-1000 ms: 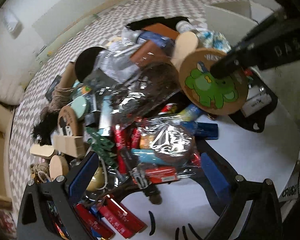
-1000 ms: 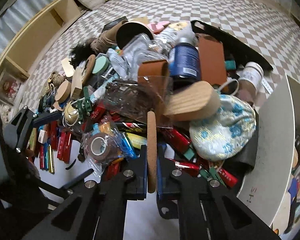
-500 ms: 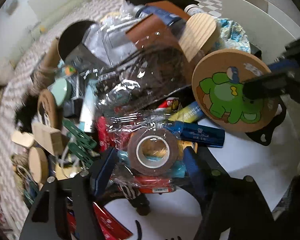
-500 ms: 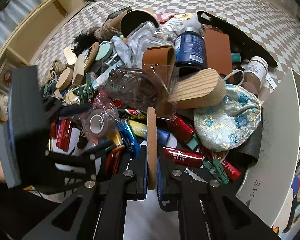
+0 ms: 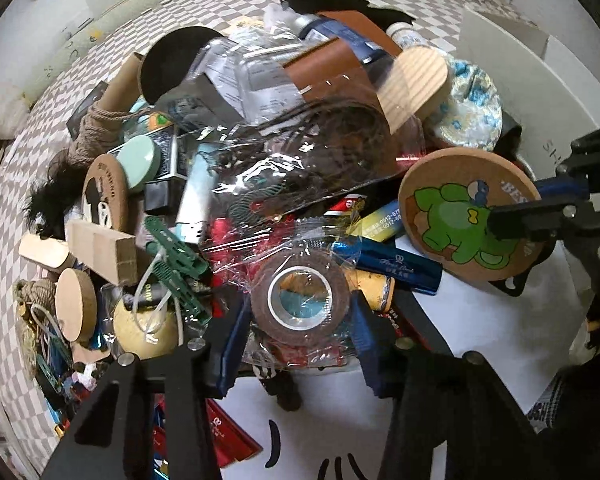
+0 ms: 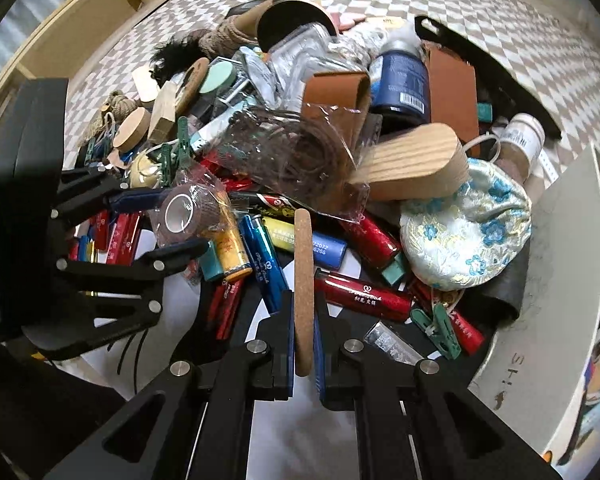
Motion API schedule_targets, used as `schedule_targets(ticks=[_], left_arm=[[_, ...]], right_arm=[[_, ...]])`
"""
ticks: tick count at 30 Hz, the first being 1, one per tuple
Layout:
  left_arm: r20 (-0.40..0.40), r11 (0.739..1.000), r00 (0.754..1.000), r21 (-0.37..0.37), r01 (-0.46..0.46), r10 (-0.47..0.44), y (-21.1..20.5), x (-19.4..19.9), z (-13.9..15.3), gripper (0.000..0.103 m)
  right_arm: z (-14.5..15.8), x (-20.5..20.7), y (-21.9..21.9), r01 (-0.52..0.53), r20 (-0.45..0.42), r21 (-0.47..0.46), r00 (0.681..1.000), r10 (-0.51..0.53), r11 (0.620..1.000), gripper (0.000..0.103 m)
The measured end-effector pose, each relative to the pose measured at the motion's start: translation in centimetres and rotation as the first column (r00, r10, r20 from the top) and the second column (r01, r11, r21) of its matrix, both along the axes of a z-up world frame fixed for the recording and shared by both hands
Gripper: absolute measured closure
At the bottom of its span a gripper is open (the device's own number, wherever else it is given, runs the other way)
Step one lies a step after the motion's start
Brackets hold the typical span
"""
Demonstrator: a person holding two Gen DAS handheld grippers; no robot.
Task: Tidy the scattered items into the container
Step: 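Grasp the bagged brown tape roll with the left tool while the right holds the coaster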
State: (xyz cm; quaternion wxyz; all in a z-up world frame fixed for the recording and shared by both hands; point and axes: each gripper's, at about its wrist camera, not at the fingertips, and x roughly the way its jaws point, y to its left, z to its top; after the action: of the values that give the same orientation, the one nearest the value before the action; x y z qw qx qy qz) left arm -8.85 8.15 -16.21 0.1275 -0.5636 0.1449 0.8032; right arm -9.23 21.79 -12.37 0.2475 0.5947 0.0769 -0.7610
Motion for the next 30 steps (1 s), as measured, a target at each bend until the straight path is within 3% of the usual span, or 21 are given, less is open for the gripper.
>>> schedule_targets(ticks=[18,30], left_arm=[[-0.149,0.988,0.981,0.103,-0.111,0.125,-3.0,1.9,6.5,0.055],[-0.304,0.960,0.918,0.196,-0.199,0.253,-5.4,3.1,12.1,0.055]], right_arm=[[6.6,1.3,-0.4,0.059,-0.127,-0.120,0.989,-0.074,0.991,0.094],[11.1,1.7,0.5,0.077,-0.270,-0.199,0.954,-0.130,0.977,0.094]])
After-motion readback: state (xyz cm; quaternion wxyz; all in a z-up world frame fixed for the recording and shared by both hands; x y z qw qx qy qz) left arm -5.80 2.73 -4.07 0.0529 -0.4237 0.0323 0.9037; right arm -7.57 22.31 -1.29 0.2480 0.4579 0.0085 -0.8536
